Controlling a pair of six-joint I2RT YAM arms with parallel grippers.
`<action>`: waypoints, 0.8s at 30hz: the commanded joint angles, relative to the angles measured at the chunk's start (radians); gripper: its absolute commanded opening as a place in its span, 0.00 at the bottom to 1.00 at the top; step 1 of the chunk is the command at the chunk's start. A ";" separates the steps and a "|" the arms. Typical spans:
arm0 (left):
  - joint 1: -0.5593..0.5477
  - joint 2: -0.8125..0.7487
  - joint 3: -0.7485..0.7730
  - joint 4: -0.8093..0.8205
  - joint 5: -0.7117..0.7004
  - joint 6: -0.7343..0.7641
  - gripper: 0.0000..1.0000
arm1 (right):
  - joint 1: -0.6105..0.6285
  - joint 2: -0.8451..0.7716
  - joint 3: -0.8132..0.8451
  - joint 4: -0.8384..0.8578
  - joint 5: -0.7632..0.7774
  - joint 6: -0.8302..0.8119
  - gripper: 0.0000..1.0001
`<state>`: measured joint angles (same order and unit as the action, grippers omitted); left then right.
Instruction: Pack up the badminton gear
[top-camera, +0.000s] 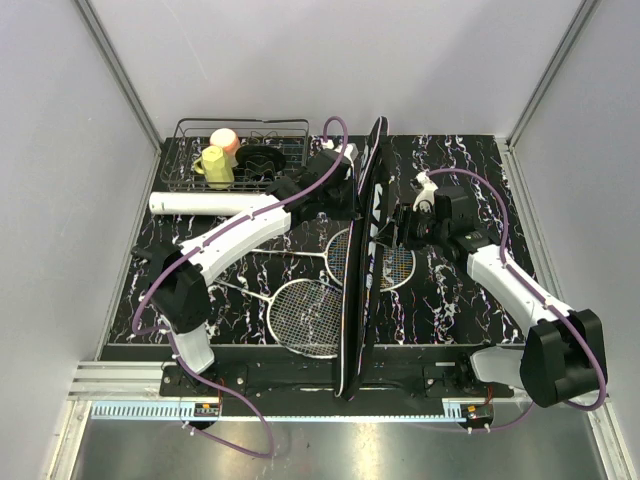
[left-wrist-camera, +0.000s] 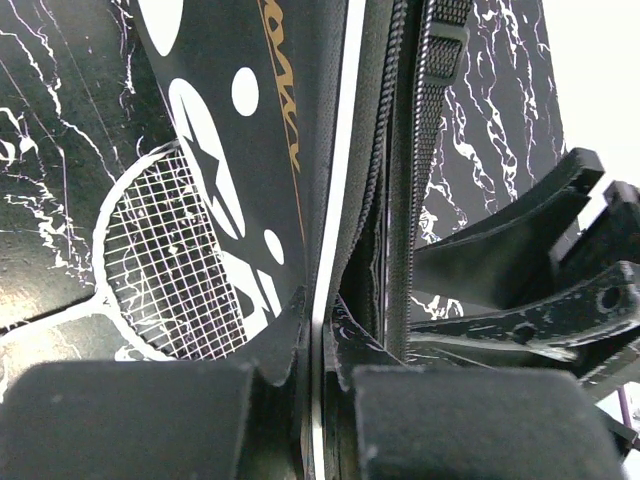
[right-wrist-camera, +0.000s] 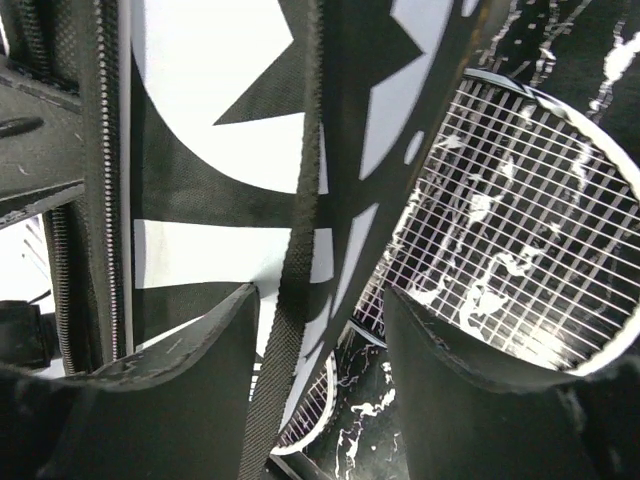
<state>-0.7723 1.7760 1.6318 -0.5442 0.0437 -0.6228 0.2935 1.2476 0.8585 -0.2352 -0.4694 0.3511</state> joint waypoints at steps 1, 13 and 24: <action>0.007 -0.053 0.007 0.105 0.071 -0.018 0.00 | -0.001 0.019 -0.022 0.195 -0.127 -0.001 0.57; 0.126 0.008 -0.179 0.473 0.405 -0.028 0.00 | 0.027 -0.169 0.114 -0.069 -0.066 0.182 0.00; 0.122 0.112 -0.253 0.714 0.568 -0.178 0.00 | 0.271 0.070 0.256 0.152 0.017 0.596 0.39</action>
<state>-0.6533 1.8809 1.3952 0.0071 0.5365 -0.7433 0.5030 1.2636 1.0229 -0.0837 -0.5030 0.8532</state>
